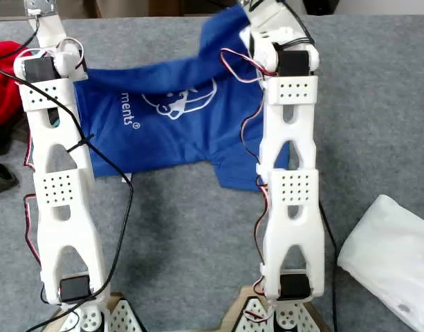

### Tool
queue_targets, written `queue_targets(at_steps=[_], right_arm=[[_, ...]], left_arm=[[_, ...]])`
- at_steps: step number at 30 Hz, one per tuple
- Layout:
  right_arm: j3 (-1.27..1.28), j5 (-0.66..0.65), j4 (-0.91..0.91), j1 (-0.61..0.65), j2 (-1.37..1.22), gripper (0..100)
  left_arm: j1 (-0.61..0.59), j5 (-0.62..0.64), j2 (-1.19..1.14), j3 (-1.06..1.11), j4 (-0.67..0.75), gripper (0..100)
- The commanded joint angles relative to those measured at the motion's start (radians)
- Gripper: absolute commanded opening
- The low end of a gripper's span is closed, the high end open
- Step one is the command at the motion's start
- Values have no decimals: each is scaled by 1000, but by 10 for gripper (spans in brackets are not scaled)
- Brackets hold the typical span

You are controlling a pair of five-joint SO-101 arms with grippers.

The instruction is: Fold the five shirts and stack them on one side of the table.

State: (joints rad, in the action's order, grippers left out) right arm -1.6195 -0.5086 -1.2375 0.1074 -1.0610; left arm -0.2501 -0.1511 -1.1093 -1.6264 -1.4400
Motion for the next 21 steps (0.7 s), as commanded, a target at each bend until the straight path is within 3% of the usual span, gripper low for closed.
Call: queue_targets(at_steps=[1, 13, 21], right_arm=[[-48, -2, -83, -25, 107, 5], [-45, -60, -456, -5, 242, 4], [-44, -94, -551, -36, 243, 4]], left_arm=[[-6, -9, 42, -46, -34, 19], [12, -176, 44, -48, -290, 19], [15, -206, 35, -41, -319, 19]])
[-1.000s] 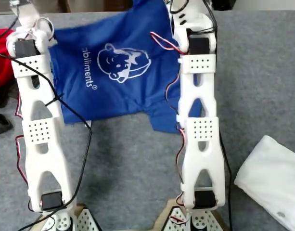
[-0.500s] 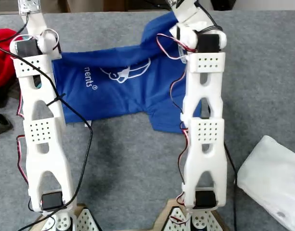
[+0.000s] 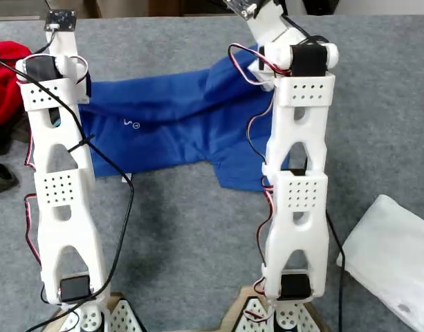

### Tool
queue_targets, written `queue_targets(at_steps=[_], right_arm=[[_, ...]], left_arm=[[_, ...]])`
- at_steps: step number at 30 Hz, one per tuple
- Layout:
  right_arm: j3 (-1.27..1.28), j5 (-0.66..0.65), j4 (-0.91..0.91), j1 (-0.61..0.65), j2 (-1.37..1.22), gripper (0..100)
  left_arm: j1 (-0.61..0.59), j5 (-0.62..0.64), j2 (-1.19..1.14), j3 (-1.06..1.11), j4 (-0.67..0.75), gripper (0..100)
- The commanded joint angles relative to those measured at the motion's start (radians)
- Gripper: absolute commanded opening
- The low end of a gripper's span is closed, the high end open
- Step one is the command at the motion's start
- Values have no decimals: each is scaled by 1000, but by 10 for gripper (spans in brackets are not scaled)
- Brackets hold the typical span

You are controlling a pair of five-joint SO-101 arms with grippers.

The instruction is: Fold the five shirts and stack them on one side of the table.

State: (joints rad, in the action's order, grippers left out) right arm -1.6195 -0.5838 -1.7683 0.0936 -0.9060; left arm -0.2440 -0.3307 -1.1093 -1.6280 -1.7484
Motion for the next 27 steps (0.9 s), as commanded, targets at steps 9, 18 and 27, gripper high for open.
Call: queue_targets(at_steps=[9, 18, 27], right_arm=[[-41, -40, -21, -25, 145, 4], [335, 52, -18, -30, 323, 4], [518, 115, -12, -56, 285, 4]], left_arm=[[9, -61, 51, 61, -15, 19], [28, 58, 318, 477, -14, 19], [23, 77, 400, 736, 8, 19]])
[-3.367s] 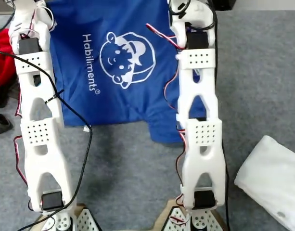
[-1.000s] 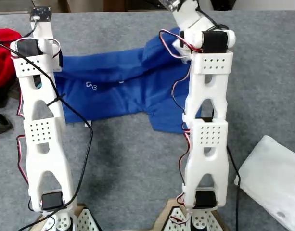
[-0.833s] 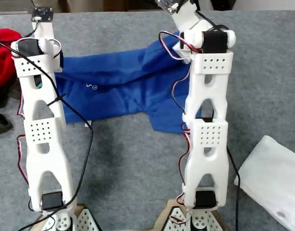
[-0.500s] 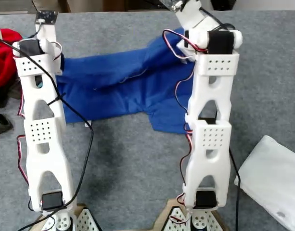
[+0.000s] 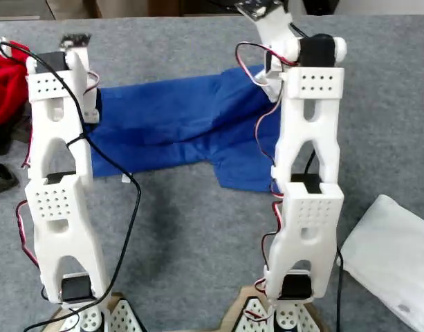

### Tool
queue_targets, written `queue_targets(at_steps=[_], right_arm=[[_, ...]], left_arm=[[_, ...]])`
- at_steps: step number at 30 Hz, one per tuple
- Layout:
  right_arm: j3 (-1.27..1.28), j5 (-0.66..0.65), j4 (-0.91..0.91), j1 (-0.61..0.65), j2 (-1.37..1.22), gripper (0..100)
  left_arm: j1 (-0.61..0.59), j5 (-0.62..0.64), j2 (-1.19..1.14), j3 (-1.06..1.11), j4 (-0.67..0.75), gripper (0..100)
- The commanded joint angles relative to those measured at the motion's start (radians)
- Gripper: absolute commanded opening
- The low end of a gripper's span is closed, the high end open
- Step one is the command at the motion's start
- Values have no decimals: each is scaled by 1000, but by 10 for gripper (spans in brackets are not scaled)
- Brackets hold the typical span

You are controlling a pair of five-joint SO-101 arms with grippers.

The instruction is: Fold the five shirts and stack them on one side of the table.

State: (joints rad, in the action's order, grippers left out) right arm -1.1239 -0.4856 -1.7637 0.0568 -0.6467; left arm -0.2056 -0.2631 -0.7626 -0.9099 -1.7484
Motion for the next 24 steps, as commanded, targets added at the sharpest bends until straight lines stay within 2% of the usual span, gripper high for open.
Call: queue_targets(at_steps=[1, 10, 16, 24], right_arm=[[35, 17, -17, -21, 24, 4], [87, 9, -21, -93, 67, 4], [312, -37, 20, -56, 165, 4], [604, -40, 127, -53, 282, 4]], left_arm=[[-28, 8, 47, 14, 12, 19], [-94, -71, 35, 72, 8, 19], [-110, -83, 35, 209, 114, 19], [-91, -87, 35, 224, 170, 20]])
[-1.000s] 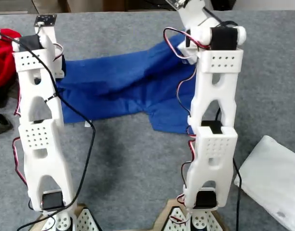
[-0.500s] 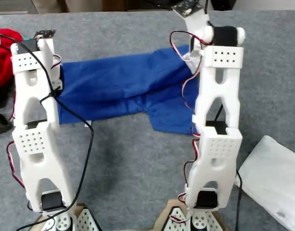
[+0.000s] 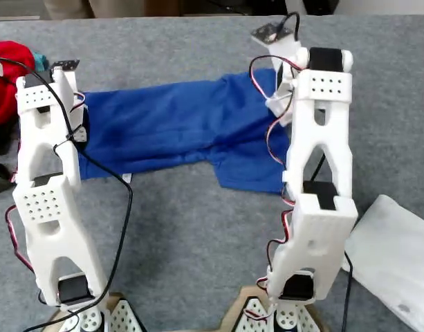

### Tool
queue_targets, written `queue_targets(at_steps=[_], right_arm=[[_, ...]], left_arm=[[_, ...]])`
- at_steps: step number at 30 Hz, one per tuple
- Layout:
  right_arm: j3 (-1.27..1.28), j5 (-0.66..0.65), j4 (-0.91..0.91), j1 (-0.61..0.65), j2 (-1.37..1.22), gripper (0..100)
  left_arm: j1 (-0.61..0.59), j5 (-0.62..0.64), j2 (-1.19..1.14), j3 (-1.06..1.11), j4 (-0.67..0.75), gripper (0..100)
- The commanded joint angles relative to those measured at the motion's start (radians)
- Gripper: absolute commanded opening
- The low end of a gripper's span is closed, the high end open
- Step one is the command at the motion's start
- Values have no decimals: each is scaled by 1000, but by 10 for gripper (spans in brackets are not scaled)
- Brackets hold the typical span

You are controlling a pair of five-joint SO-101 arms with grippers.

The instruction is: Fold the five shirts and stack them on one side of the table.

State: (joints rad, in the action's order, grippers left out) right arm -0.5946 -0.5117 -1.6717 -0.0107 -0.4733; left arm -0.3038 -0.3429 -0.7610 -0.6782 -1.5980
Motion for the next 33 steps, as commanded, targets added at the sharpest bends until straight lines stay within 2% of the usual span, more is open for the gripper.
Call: queue_targets(at_steps=[1, 6, 11, 15, 22, 29, 33], right_arm=[[117, -14, 52, 15, 134, 4], [371, -40, 190, 28, 288, 4], [573, -35, 304, 25, 412, 4], [647, -37, 333, 4, 467, 4], [705, -52, 347, -2, 476, 4], [776, -71, 420, -1, 476, 4], [811, -138, 416, -5, 476, 10]], left_arm=[[8, -21, 33, -6, 17, 20], [5, -84, 33, 29, -5, 20], [-6, -92, 44, 34, -23, 20], [-31, -92, 35, -23, -64, 20], [-44, -117, 31, -2, -58, 20], [-2, -120, -30, 29, -23, 20], [23, -120, -77, 23, -29, 21]])
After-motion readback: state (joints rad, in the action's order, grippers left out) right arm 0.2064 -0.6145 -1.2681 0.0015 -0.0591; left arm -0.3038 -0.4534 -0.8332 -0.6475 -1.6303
